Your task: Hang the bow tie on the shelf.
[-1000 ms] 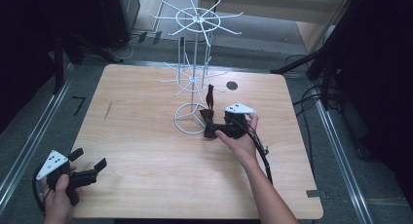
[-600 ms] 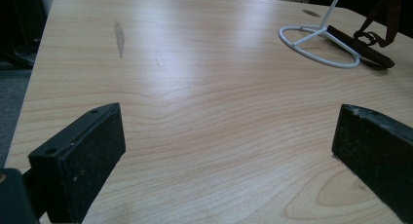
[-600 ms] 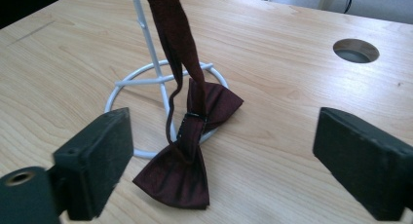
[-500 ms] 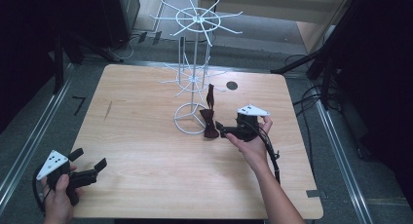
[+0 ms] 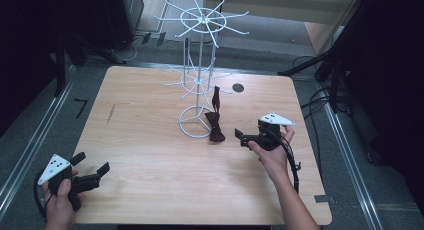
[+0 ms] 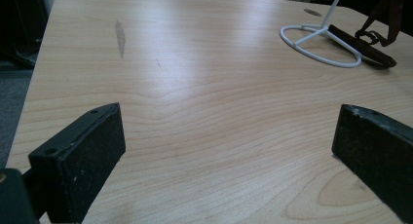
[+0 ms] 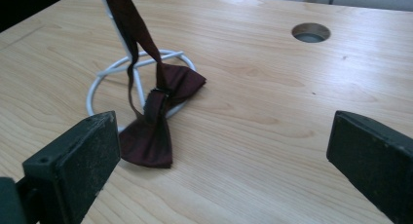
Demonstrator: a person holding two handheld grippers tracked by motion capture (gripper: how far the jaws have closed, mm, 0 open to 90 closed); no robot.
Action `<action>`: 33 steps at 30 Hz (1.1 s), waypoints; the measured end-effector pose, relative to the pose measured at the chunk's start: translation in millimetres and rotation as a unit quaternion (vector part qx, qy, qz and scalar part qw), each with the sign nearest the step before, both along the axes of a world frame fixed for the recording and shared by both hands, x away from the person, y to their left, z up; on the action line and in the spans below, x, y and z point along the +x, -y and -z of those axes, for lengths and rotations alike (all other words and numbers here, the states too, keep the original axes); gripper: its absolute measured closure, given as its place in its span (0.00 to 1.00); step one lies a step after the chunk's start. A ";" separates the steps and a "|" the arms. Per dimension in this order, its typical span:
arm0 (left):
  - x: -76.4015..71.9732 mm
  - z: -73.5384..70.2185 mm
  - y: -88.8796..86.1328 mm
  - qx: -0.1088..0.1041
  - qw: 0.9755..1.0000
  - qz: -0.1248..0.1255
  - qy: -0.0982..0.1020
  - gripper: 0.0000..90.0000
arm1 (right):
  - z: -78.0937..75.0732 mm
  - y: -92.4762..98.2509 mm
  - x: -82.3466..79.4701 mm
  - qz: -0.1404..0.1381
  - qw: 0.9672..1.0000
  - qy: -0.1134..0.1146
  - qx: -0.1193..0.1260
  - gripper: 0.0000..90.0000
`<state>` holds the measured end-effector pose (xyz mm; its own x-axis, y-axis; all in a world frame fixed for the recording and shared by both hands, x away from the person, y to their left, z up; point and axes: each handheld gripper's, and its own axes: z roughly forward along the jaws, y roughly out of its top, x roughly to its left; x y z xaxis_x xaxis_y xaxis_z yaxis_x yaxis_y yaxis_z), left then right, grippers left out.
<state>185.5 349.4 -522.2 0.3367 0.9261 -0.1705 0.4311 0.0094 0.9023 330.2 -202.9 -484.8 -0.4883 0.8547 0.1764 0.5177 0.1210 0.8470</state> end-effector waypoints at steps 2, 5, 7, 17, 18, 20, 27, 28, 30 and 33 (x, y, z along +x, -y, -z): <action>0.0 0.0 0.0 0.000 1.000 0.000 0.000 0.00 | 0.8 5.5 -1.8 0.003 1.000 0.000 -0.001 0.00; 0.0 0.0 0.2 0.000 1.000 0.000 0.000 0.00 | 1.9 14.4 -5.2 0.008 1.000 0.000 0.006 0.00; -0.1 0.0 0.2 0.000 1.000 0.000 0.000 0.00 | 3.2 20.0 -7.3 0.011 1.000 0.002 0.003 0.00; 0.0 0.0 0.4 0.002 1.000 -0.002 -0.001 0.00 | 11.9 46.0 -18.4 0.030 1.000 -0.003 0.000 0.00; 0.0 0.0 0.5 0.002 1.000 -0.002 0.000 0.00 | 13.2 48.1 -19.5 0.033 0.999 -0.006 -0.001 0.00; 0.0 0.0 0.5 0.002 1.000 -0.002 0.000 0.00 | 15.8 52.5 -21.6 0.036 0.999 -0.008 -0.003 0.00; 0.0 0.0 0.5 0.002 1.000 -0.003 0.000 0.00 | 21.2 65.7 -30.3 0.043 0.999 -0.014 -0.009 0.00; 0.0 0.0 0.4 0.002 1.000 -0.002 0.000 0.00 | 21.9 67.4 -31.6 0.044 0.999 -0.014 -0.009 0.00; 0.0 0.0 0.4 0.002 1.000 -0.003 0.000 0.00 | 23.2 70.9 -33.9 0.047 0.999 -0.015 -0.010 0.00; -0.2 0.0 0.4 0.002 1.000 -0.003 0.000 0.00 | 24.6 76.2 -37.2 0.050 0.999 -0.016 -0.011 0.00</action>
